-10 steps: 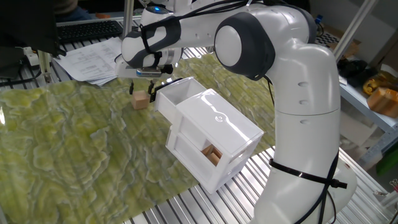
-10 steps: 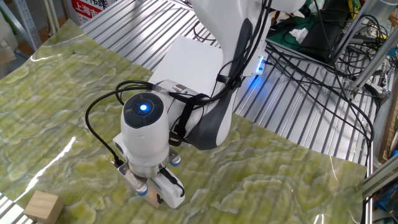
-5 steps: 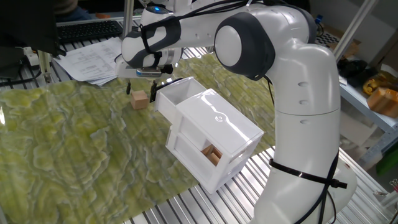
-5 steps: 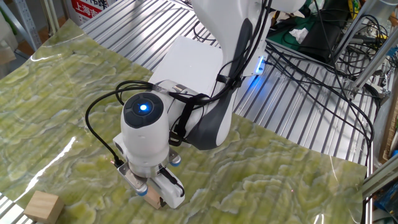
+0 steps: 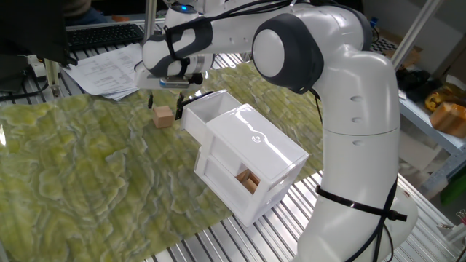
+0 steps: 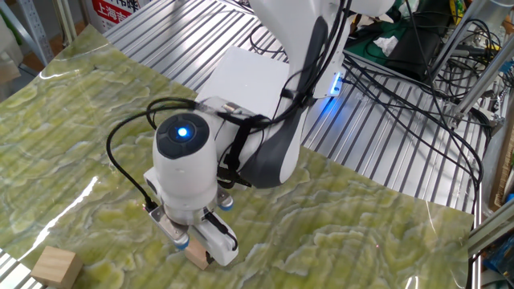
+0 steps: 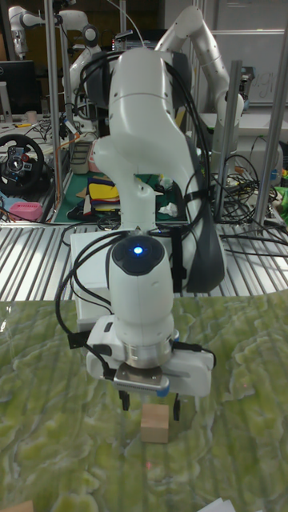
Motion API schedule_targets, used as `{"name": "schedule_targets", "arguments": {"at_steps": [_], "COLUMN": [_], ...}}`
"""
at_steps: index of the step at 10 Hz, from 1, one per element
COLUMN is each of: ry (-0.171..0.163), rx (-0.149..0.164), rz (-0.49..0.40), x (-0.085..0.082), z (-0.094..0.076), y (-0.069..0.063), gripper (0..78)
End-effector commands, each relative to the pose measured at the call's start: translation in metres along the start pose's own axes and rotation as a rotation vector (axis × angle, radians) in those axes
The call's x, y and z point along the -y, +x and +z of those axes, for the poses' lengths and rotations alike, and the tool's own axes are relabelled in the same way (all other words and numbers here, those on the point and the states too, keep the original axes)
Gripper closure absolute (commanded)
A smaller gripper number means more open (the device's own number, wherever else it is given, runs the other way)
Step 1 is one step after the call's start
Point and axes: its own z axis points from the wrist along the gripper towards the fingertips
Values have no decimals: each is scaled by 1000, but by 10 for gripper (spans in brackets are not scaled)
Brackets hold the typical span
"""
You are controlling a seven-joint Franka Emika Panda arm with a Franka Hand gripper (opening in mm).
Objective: Take something out of a drawer
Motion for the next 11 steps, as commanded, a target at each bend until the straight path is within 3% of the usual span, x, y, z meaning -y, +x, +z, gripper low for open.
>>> {"name": "schedule_targets", "arguments": {"at_steps": [1,6,8,11], "ry": [4,16,25,40], "rx": [-4,-14,-43,-47], "rz": [11,31,29,31], "x": [3,3,3,4], "z": [-34,-61,-81,-96], "y": [-2,1,1,4], "gripper": [1,1,1,1]}}
